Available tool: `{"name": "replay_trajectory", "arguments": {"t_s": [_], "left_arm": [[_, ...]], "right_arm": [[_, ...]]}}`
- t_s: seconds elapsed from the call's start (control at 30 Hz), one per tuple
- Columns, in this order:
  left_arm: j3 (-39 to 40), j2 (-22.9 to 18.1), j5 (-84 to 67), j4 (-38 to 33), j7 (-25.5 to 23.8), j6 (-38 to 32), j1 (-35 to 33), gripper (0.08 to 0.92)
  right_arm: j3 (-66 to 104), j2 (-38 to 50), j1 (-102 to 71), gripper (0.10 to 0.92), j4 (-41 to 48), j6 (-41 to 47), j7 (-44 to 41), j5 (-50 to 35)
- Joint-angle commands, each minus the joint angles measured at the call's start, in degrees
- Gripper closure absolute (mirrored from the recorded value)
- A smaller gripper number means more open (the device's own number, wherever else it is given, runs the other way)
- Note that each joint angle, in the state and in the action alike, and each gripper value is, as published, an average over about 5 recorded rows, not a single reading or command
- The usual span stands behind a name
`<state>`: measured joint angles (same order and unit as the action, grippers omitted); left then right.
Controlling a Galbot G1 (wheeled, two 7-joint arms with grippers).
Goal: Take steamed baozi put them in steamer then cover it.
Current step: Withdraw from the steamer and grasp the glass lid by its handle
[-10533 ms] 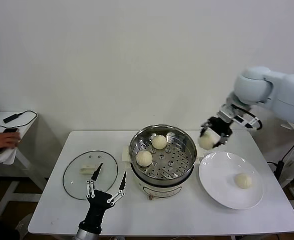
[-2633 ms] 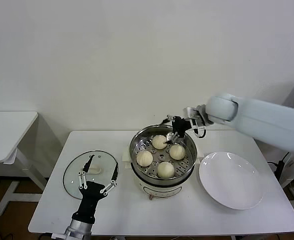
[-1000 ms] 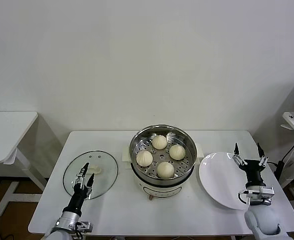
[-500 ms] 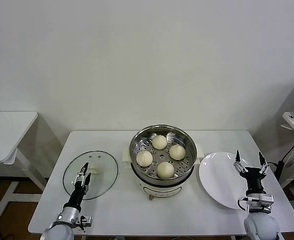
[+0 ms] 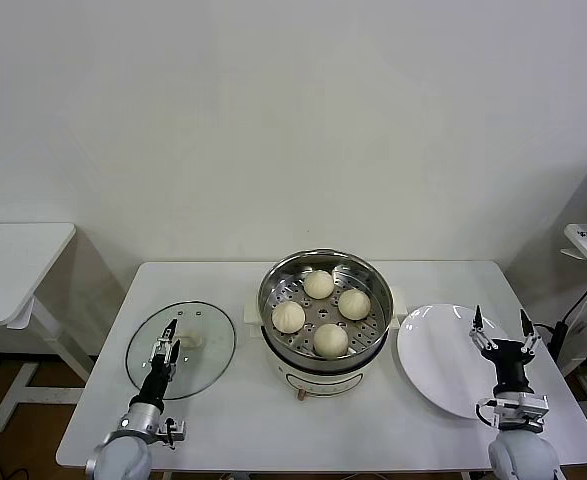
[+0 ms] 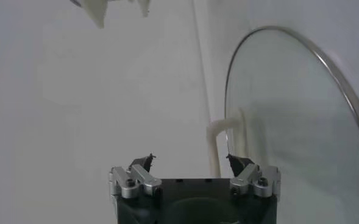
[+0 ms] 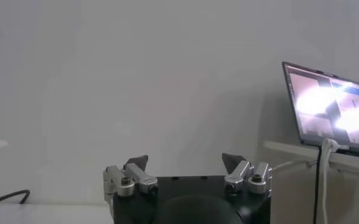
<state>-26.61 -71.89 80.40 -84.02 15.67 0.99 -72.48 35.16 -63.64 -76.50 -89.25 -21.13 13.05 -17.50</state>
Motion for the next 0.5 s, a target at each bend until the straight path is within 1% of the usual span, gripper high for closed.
{"name": "replay_trajectory", "arguments": {"t_s": [0.03, 0.27, 0.5], "left_arm": [[0.3, -0.5, 0.8, 2.5, 0.4, 0.9, 2.9, 0.177], [0.9, -0.8, 1.2, 5.0, 0.5, 0.6, 5.0, 0.177], [1.1, -0.9, 0.9, 6.0, 0.6, 0.3, 6.2, 0.177]], "right_arm": [[0.2, -0.4, -0.1, 0.203, 0.5, -0.3, -0.1, 0.4], [0.2, -0.6, 0.0, 0.203, 0.6, -0.4, -0.1, 0.9], [0.3, -0.8, 0.1, 0.203, 0.8, -0.3, -0.1, 1.4]]}}
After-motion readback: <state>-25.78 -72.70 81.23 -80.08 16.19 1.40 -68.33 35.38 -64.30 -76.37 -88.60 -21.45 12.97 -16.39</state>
